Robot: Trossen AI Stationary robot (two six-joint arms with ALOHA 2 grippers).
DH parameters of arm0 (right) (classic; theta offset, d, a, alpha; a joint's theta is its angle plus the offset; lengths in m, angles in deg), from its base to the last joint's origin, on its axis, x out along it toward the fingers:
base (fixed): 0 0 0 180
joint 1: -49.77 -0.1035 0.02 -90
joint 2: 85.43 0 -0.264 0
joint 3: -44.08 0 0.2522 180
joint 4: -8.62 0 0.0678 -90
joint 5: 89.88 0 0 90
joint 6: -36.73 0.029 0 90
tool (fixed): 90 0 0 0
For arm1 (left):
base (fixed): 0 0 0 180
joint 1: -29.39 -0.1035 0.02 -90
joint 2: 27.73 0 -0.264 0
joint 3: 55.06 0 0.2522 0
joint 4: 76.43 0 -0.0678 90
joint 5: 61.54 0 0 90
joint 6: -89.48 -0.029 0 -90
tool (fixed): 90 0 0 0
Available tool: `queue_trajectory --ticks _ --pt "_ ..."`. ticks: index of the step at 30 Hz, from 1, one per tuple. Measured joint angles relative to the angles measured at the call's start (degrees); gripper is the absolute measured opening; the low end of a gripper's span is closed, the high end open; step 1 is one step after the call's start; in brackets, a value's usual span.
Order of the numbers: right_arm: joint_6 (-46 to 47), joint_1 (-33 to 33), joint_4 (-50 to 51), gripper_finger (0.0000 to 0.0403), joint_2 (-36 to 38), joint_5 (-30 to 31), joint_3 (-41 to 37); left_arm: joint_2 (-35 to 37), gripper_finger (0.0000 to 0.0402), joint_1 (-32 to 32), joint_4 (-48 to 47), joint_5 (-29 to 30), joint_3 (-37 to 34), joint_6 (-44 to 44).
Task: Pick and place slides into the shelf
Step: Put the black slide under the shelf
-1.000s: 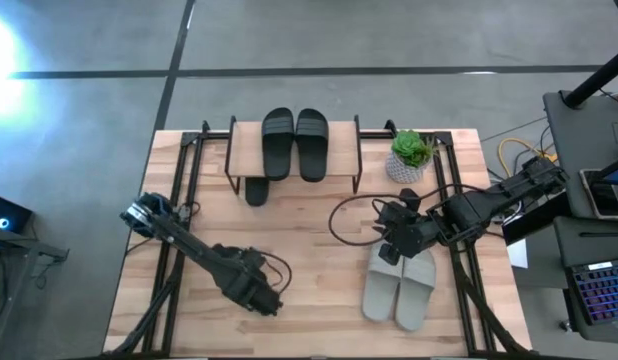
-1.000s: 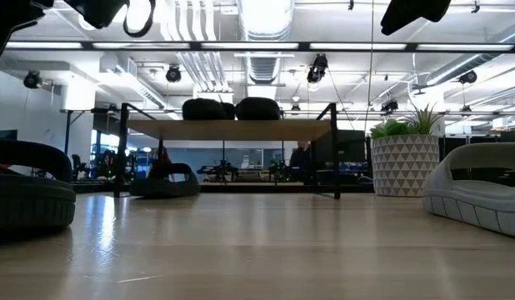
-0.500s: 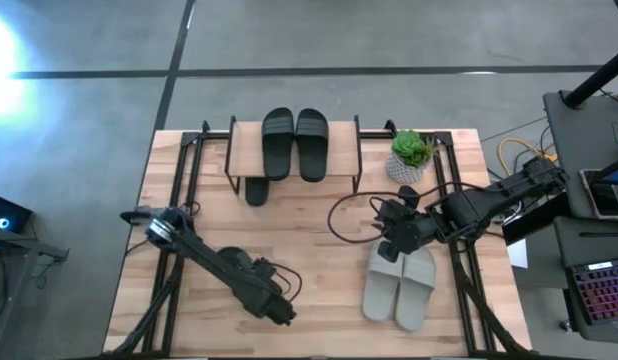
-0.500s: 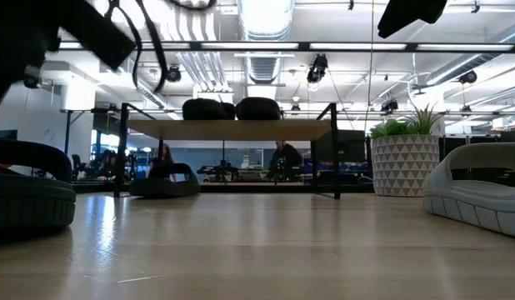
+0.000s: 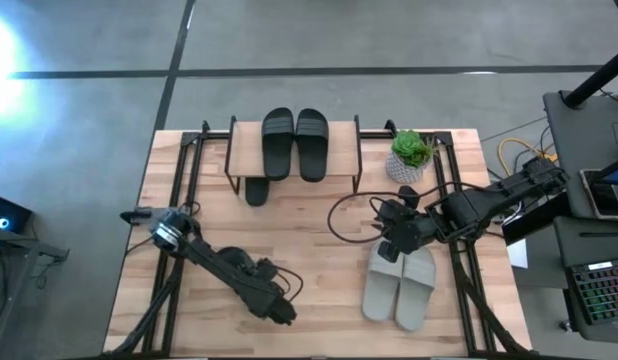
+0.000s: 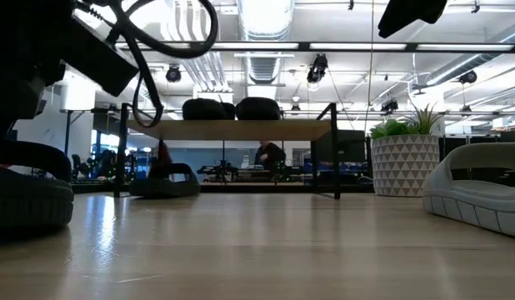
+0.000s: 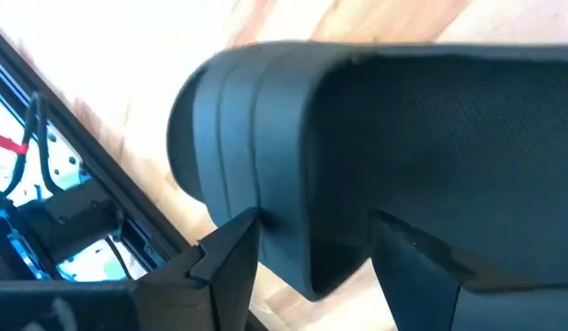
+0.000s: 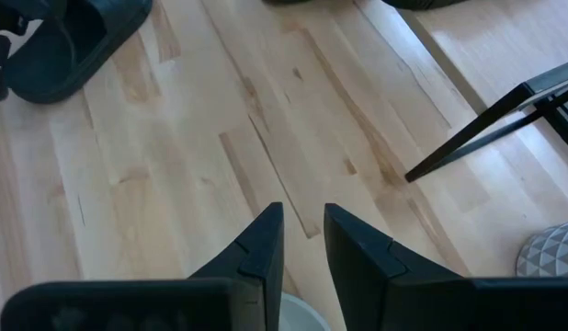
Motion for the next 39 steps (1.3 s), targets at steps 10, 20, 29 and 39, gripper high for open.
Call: queue_trajectory --ticks 10,20,29,39 --pt "1.09 0.00 -0.09 0.0073 -0.02 0.01 0.00 1.58 0.0187 -0.04 0.05 2.02 -4.21 -1.79" --pt "1.09 0.00 -0.09 0.0073 -0.02 0.01 0.00 6.02 0.0159 -0.20 0.02 0.72 -11.42 -1.33" --pt "1.05 0.24 -0.07 0.0073 -0.02 0.45 0.00 7.46 0.0009 -1.55 0.23 7.55 -11.35 -3.39" --pt "1.03 0.24 0.00 0.0073 -0.02 0.45 0.00 7.46 0.0001 -11.05 5.27 18.95 -9.44 -14.08"
